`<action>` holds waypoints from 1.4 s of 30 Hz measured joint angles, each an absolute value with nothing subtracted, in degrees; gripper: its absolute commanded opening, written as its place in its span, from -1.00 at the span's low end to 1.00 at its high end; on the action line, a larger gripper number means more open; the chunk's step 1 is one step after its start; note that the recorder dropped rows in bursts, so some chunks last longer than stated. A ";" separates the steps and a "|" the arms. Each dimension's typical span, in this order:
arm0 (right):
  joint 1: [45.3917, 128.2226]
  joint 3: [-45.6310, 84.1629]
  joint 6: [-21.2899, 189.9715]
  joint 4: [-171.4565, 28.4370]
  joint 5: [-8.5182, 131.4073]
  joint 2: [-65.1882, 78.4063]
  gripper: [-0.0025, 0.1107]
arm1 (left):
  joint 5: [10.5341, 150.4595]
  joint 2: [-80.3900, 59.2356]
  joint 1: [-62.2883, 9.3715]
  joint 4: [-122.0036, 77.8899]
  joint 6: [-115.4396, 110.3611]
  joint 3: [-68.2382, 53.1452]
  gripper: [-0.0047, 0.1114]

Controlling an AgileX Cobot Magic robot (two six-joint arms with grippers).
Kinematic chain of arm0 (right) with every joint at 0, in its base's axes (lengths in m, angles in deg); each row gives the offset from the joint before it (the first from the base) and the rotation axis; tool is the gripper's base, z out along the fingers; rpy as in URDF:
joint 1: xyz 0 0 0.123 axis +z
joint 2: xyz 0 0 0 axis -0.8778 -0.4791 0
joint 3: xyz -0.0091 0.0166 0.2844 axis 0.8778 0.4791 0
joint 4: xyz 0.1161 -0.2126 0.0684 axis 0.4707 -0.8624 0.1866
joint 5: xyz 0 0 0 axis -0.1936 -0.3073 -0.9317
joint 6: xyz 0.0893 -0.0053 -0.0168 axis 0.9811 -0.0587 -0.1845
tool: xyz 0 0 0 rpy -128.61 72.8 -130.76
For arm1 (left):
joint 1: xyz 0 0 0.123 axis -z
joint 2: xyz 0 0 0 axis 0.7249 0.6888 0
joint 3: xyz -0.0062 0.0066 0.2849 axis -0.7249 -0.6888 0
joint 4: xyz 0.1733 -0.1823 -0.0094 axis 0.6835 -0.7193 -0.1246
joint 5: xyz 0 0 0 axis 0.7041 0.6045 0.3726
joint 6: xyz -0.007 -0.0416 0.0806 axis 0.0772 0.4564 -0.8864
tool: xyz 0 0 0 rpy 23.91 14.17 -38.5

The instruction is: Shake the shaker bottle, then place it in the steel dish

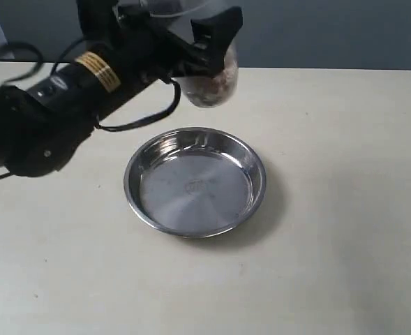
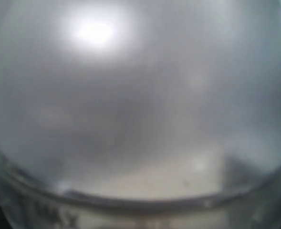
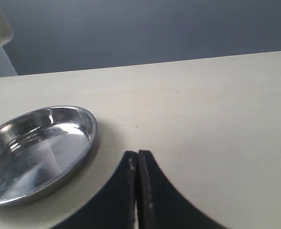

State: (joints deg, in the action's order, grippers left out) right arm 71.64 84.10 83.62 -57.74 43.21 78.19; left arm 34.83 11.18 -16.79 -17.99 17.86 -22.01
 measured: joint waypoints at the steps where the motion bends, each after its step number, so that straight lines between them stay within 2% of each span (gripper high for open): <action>1: 71.64 84.10 83.62 -57.74 43.21 78.19 -0.97 | 38.17 10.91 -16.79 -17.60 17.71 -22.01 -0.91; 2: 71.64 84.10 83.62 -57.74 43.21 78.19 -0.97 | 45.91 11.39 -16.79 -15.97 18.37 -22.73 -0.91; 4: 71.64 84.10 83.62 -57.74 43.21 78.19 -0.97 | 52.56 10.82 -16.79 -9.98 21.93 -24.49 -0.91; 7: 71.64 84.10 83.62 -57.74 43.21 78.19 -0.97 | 48.51 1.85 -16.79 -7.35 21.98 -23.01 -0.91; 11: 71.64 84.10 83.62 -57.74 43.21 78.19 -0.97 | 55.07 5.86 -16.79 -7.87 20.83 -24.83 -0.91; 15: 71.64 84.10 83.62 -57.66 43.21 78.19 -0.97 | 51.43 0.38 -16.79 -7.25 20.89 -22.57 -0.91; 20: 71.64 84.10 83.62 -57.66 43.21 78.19 -0.97 | 53.61 8.48 -16.79 -8.56 24.00 -25.44 -0.91; 27: 71.64 84.10 83.62 -57.66 43.21 78.19 -0.97 | 52.39 0.62 -16.79 -4.27 23.68 -19.75 -0.91; 32: 71.64 84.10 83.62 -57.66 43.21 78.19 -0.97 | 55.04 8.47 -16.67 -6.74 24.39 -24.53 -0.91; 38: 71.64 84.10 83.62 -57.66 43.21 78.19 -0.97 | 52.76 0.66 -15.66 -5.19 21.90 -20.06 -0.91; 42: 71.64 84.10 83.62 -57.66 43.21 78.19 -0.97 | 52.68 5.99 -15.67 -9.32 21.43 -23.08 -0.91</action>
State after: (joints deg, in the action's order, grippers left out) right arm 71.64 84.10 83.62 -57.66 43.21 78.19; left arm 52.68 5.99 -15.67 -9.32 21.43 -23.08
